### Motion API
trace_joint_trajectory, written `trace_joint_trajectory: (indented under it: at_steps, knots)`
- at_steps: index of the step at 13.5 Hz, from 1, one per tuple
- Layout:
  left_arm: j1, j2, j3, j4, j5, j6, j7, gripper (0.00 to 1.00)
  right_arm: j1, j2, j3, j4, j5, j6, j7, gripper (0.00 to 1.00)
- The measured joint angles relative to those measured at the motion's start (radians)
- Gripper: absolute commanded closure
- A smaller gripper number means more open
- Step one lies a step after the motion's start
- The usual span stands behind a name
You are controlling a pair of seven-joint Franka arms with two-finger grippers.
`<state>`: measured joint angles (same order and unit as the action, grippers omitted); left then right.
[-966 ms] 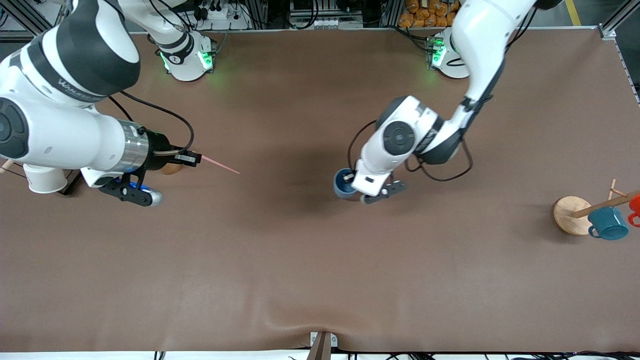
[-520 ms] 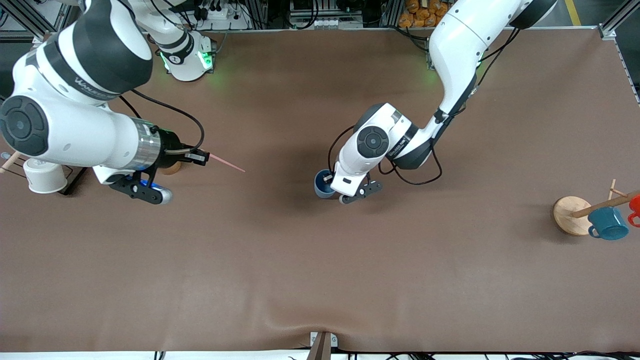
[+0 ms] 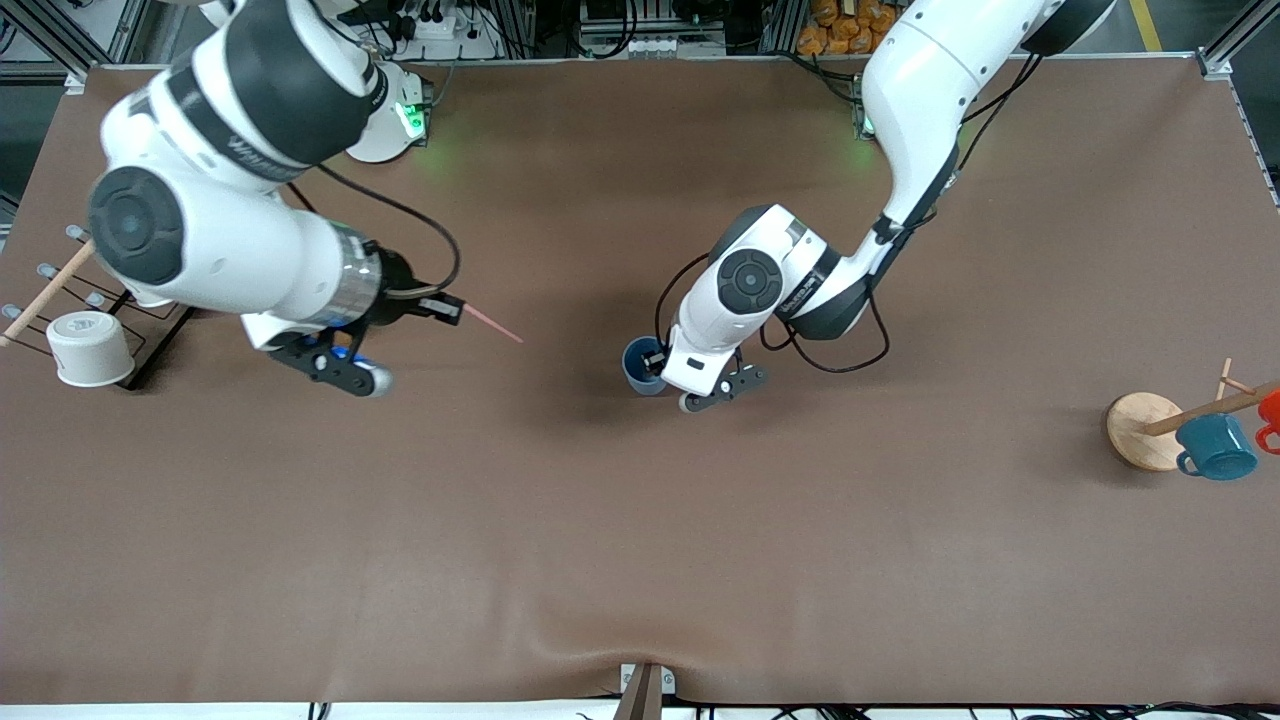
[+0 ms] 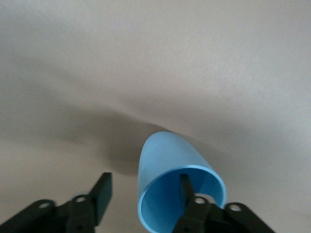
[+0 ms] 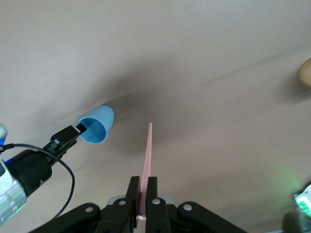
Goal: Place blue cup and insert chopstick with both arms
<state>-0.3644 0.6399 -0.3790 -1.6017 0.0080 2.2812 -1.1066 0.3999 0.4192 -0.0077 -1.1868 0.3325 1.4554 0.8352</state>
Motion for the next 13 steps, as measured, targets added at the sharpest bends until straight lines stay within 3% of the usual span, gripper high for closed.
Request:
trace_joint_trajectory:
  at_steps: [7, 13]
  knots:
    - [0.176, -0.28, 0.007, 0.016, 0.005, -0.25, 0.059, 0.0, 0.204, 0.015, 0.005, -0.054, 0.019, 0.25, 0.398, 1.0]
    - [0.332, -0.402, 0.012, 0.013, 0.006, -0.404, 0.338, 0.0, 0.224, 0.017, 0.0, -0.098, 0.003, 0.323, 0.428, 1.0]
